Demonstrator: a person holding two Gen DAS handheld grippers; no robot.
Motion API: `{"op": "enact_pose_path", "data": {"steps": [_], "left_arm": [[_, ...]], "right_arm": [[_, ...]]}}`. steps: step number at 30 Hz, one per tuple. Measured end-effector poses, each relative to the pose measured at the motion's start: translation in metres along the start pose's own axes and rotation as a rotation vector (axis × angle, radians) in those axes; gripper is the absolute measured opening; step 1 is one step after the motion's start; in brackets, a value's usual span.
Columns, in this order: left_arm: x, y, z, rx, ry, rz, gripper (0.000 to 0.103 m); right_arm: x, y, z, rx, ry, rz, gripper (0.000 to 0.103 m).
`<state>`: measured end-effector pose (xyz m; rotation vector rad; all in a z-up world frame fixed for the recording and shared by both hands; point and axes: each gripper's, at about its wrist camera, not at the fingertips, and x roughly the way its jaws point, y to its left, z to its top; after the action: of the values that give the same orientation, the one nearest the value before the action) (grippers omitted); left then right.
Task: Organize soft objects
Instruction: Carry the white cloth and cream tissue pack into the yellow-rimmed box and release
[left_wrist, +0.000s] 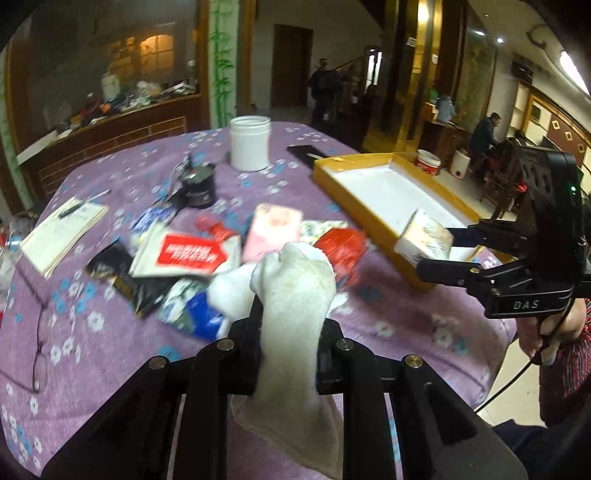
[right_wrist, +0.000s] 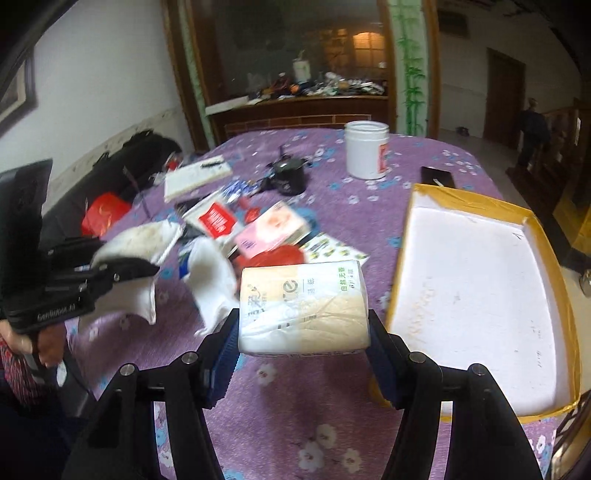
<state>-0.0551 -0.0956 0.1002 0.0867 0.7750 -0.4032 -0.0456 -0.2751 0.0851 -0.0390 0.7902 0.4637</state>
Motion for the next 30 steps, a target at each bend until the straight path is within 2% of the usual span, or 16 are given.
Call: {"op": "enact_pose_path", "data": {"steps": [6, 11, 13, 18, 23, 26, 28, 30], "left_arm": [[0.011, -0.023, 0.038, 0.028, -0.016, -0.054, 0.017], [0.033, -0.048, 0.083, 0.061, -0.013, -0.085, 0.017], [0.048, -0.056, 0.106, 0.057, -0.001, -0.095, 0.017], [0.095, -0.08, 0.139, 0.067, 0.045, -0.122, 0.017], [0.153, -0.1, 0.16, 0.033, 0.095, -0.116, 0.017], [0.185, -0.111, 0.167, 0.028, 0.124, -0.078, 0.017], [0.208, -0.118, 0.169, 0.025, 0.149, -0.041, 0.017], [0.227, -0.122, 0.171, 0.021, 0.178, -0.016, 0.017]], "right_arm": [[-0.012, -0.038, 0.021, 0.11, -0.056, -0.03, 0.065], [-0.016, -0.079, 0.047, 0.243, -0.104, -0.074, 0.065], [-0.012, -0.096, 0.059, 0.301, -0.117, -0.092, 0.065], [0.009, -0.15, 0.084, 0.452, -0.118, -0.15, 0.065], [0.043, -0.201, 0.098, 0.587, -0.083, -0.234, 0.065], [0.064, -0.224, 0.098, 0.653, -0.046, -0.272, 0.065], [0.072, -0.236, 0.095, 0.672, -0.027, -0.269, 0.065], [0.081, -0.243, 0.092, 0.679, -0.002, -0.302, 0.065]]}}
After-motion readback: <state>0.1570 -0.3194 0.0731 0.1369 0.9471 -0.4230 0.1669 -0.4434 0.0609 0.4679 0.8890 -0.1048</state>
